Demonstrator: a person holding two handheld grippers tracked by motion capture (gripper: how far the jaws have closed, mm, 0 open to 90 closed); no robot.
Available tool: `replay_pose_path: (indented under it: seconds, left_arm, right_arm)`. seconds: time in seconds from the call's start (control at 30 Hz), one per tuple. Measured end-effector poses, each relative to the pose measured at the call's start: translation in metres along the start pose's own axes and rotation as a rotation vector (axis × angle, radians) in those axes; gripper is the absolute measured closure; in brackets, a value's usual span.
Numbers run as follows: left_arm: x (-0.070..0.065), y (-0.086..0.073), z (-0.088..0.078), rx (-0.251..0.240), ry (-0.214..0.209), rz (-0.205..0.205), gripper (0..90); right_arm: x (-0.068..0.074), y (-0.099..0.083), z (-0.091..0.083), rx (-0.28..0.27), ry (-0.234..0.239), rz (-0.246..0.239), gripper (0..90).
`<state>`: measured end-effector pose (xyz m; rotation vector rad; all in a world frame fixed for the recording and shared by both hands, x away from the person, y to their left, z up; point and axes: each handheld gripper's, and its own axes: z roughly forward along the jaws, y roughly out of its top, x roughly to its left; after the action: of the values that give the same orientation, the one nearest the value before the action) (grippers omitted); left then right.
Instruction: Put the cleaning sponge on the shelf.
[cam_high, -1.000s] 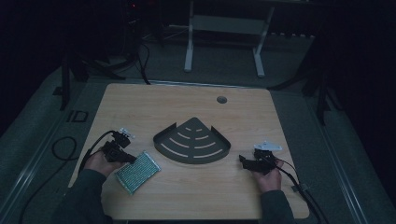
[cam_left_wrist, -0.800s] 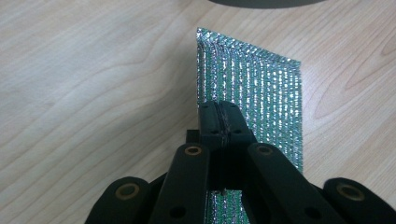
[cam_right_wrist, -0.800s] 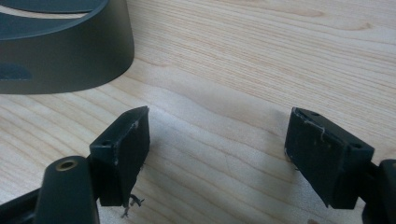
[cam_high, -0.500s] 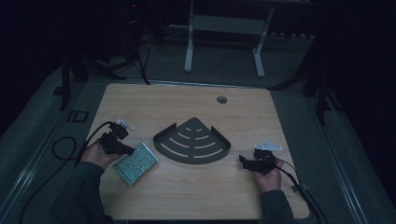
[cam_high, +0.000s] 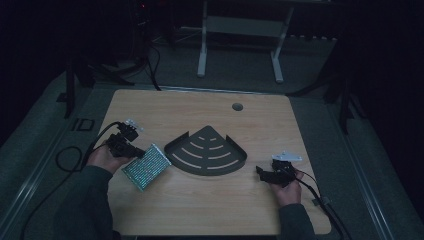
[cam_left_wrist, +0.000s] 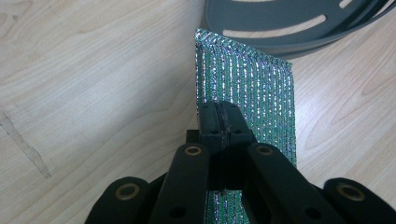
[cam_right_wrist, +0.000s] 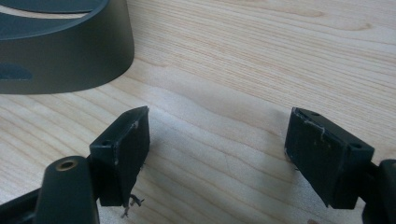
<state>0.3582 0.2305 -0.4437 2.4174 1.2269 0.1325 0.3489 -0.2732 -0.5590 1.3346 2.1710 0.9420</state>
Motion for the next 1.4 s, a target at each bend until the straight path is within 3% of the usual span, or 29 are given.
replay_pose_path:
  seconds: [0.83,1.4]
  left_arm:
    - [0.005,0.022,-0.004,-0.048,-0.001,0.012,90.0]
    - [0.0,0.042,-0.004,-0.07,0.007,0.028,90.0]
  right_arm:
    - [0.0,0.0,0.0,0.0,0.002,-0.003,21.7]
    - [0.0,0.0,0.0,0.0,0.002,-0.003,21.6]
